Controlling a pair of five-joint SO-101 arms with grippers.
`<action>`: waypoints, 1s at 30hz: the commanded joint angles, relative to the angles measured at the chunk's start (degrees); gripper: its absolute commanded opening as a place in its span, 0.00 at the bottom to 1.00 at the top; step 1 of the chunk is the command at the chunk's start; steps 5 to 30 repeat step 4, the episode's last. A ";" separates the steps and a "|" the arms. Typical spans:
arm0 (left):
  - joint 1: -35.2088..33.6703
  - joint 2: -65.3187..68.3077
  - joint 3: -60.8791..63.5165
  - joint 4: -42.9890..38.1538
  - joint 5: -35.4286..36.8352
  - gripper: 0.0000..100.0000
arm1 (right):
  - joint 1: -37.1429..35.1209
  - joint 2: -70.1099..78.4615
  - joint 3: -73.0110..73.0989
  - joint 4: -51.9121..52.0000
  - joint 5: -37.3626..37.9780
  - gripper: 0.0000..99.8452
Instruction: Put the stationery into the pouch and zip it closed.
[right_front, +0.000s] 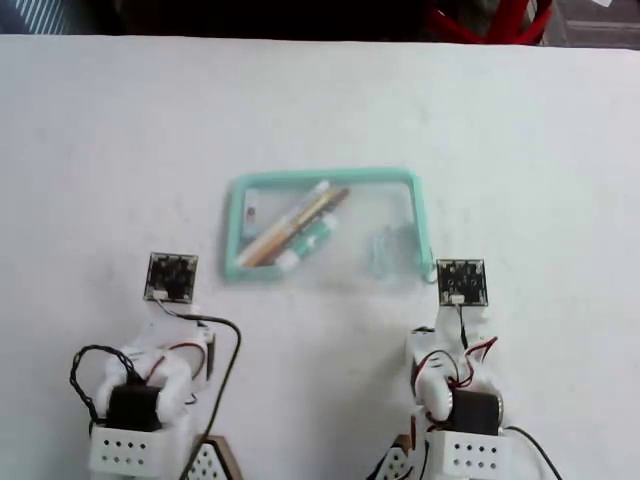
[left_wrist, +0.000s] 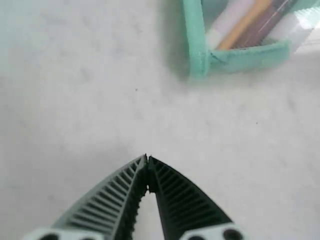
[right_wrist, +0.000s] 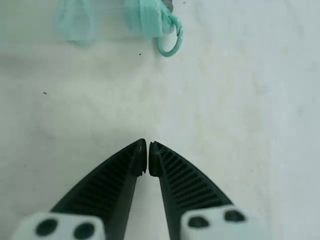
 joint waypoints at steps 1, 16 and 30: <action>0.31 -0.13 -0.18 0.09 0.44 0.03 | -0.04 -0.40 0.53 0.31 -0.70 0.02; 0.31 -0.13 -0.18 0.09 0.44 0.03 | -0.04 -0.40 0.53 0.31 -0.70 0.02; 0.31 -0.13 -0.18 0.09 0.44 0.03 | -0.04 -0.40 0.53 0.31 -0.70 0.02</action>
